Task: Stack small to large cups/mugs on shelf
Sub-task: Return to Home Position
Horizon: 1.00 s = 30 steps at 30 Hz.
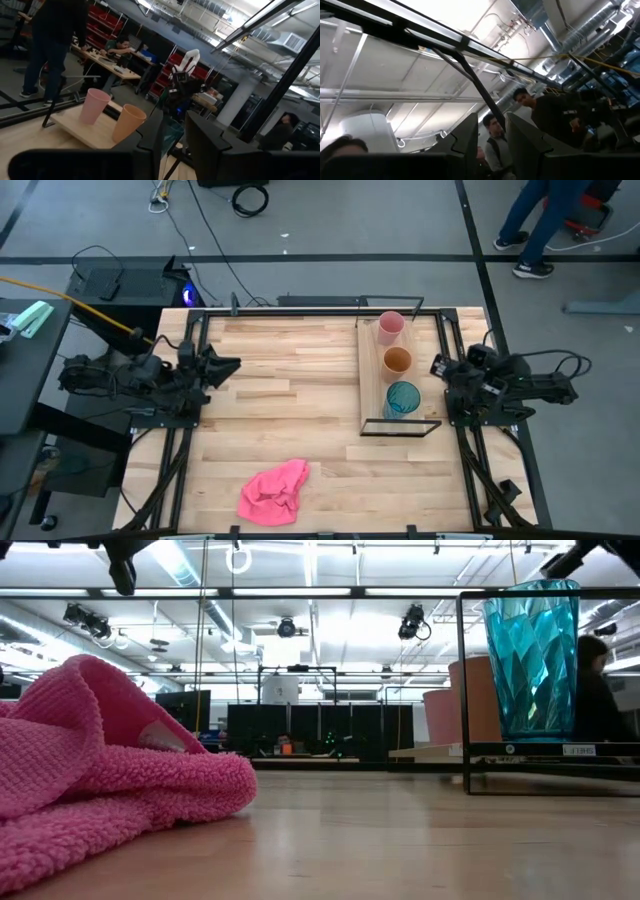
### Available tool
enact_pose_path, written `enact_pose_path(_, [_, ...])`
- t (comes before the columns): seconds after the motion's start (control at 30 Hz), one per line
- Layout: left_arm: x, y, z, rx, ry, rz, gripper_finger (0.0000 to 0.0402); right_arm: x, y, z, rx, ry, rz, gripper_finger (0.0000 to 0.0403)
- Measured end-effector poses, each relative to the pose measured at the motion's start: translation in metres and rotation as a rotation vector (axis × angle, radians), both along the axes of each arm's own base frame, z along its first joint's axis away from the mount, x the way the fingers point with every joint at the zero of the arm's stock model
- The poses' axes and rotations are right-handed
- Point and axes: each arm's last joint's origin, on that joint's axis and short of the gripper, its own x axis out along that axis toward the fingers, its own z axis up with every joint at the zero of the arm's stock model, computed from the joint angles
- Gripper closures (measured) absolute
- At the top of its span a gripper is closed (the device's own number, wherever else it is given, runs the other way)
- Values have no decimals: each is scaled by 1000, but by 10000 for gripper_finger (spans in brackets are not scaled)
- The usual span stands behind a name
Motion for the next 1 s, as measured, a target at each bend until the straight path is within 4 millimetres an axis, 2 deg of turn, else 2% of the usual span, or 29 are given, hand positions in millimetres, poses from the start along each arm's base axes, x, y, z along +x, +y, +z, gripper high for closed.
enact_pose_path(0.3, [4, -1, -8, -11, 82, -5, 315, 6, 0, -17, 11, 17, 5, 295])
enact_pose_path(0.63, [14, -3, -14, -19, 133, -7, 315, 7, 0, -19, 0, 25, 3, 295])
enact_pose_path(1.0, [9, 0, -12, -27, 119, 58, 316, 7, 1, -19, -6, 26, 8, 295])
